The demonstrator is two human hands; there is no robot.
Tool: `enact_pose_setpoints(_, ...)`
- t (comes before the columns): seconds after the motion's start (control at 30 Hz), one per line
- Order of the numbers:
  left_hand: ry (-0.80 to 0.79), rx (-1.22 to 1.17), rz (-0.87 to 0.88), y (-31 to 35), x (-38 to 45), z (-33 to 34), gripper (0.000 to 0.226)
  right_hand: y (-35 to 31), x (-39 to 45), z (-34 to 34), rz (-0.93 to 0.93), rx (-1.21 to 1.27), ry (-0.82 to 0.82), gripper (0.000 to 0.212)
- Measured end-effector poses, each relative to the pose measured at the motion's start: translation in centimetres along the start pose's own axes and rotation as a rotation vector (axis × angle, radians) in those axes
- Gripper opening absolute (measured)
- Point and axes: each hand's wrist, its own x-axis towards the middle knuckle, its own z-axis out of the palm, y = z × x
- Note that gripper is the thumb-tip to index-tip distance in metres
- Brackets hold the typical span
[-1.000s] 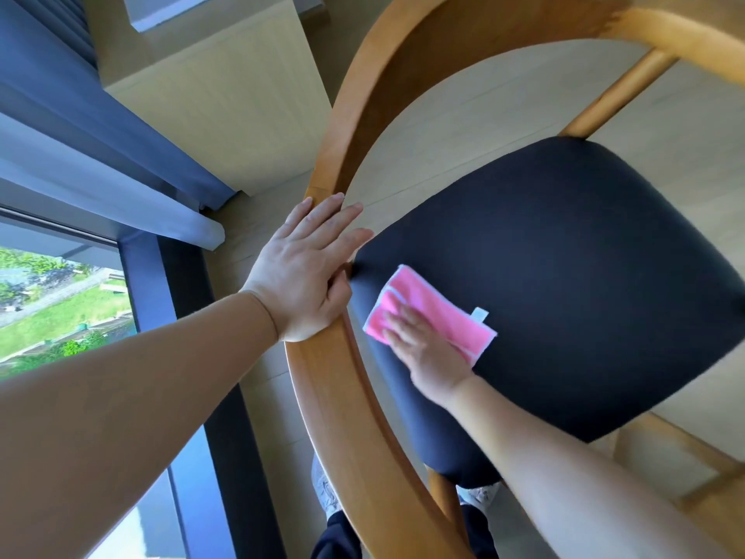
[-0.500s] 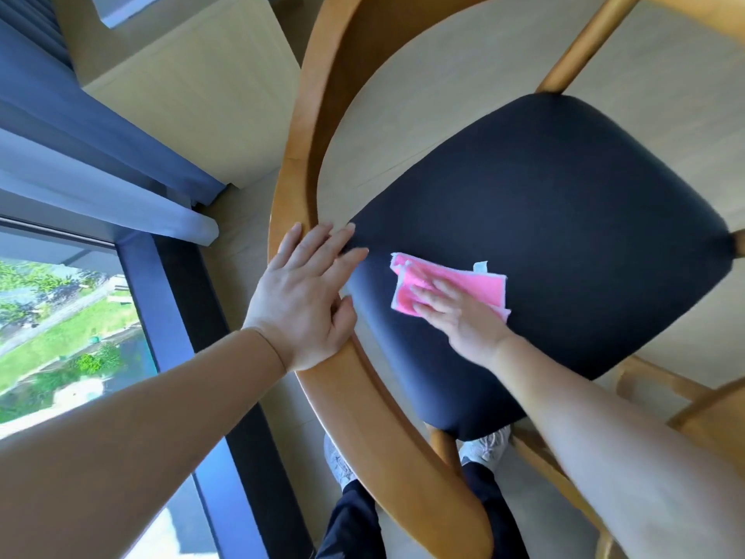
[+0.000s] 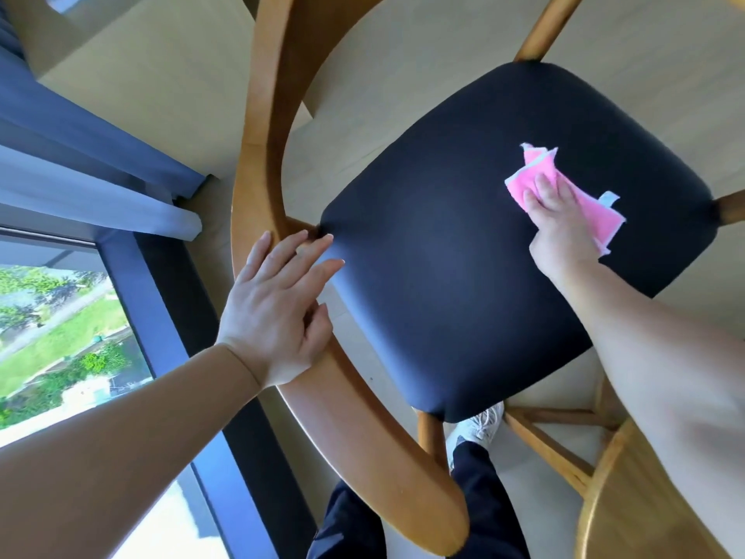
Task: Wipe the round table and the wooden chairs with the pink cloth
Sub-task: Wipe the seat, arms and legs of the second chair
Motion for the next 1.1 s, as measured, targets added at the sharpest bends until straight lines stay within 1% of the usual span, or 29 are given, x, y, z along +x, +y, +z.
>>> enact_pose_setpoints(0.1, -0.017, 0.001, 0.000, 0.2, 0.0, -0.2, 0.049, -1.6, -1.0, 0.2, -0.003, 0.043, -0.003, 0.078)
enact_pose_setpoints(0.23, -0.028, 0.007, -0.009, 0.4, 0.0, -0.5, 0.049, -5.1, -4.0, 2.0, -0.203, 0.011, 0.030, 0.070)
enact_pose_setpoints(0.3, -0.037, 0.011, -0.012, 0.5, 0.1, -0.7, 0.048, -7.6, -5.8, 3.2, -0.286, 0.005, 0.011, 0.066)
enact_pose_setpoints(0.37, -0.046, 0.012, -0.015, 0.6, 0.0, -0.8, 0.049, -10.4, -8.2, 4.2, -0.442, -0.098, -0.023, 0.065)
enact_pose_setpoints(0.4, -0.050, 0.012, -0.017, 0.6, 0.0, -0.8, 0.049, -11.9, -9.6, 4.8, -0.521, -0.203, -0.006, 0.063)
enact_pose_setpoints(0.47, -0.053, 0.015, -0.020, 0.6, 0.0, -0.9, 0.050, -14.3, -12.7, 6.0, -0.642, -0.334, 0.026, 0.057)
enact_pose_setpoints(0.5, -0.054, 0.018, -0.020, 0.6, 0.0, -0.9, 0.050, -15.0, -14.3, 7.0, -0.749, -0.357, -0.005, 0.054)
enact_pose_setpoints(0.57, -0.051, 0.016, -0.016, 0.6, 0.0, -0.9, 0.051, -15.4, -16.3, 7.8, -0.952, -0.314, -0.156, 0.045)
enact_pose_setpoints(0.6, -0.048, 0.013, -0.015, 0.7, 0.0, -0.9, 0.051, -15.1, -16.6, 7.7, -0.992, -0.267, -0.144, 0.040)
enact_pose_setpoints(0.67, -0.048, 0.014, -0.013, 0.7, 0.0, -0.9, 0.051, -14.5, -16.7, 7.1, -0.991, -0.169, -0.051, 0.033)
enact_pose_setpoints(0.73, -0.052, 0.024, -0.011, 0.6, 0.0, -0.8, 0.051, -14.1, -16.4, 6.8, -0.993, -0.079, -0.045, 0.033)
enact_pose_setpoints(0.83, -0.044, 0.029, -0.011, 0.4, -0.1, -0.7, 0.050, -12.5, -16.0, 7.0, -1.004, -0.064, -0.057, 0.038)
enact_pose_setpoints(0.9, -0.035, 0.027, -0.010, 0.4, -0.2, -0.6, 0.049, -11.0, -15.5, 6.7, -0.999, -0.073, -0.003, 0.038)
enact_pose_setpoints(0.97, -0.030, 0.022, -0.008, 0.4, -0.3, -0.5, 0.048, -9.2, -14.7, 6.1, -0.960, -0.069, 0.010, 0.041)
enact_pose_setpoints(1.1, -0.015, 0.011, -0.005, 0.4, -0.4, -0.2, 0.049, -4.4, -11.8, 4.0, -0.813, -0.059, 0.038, 0.055)
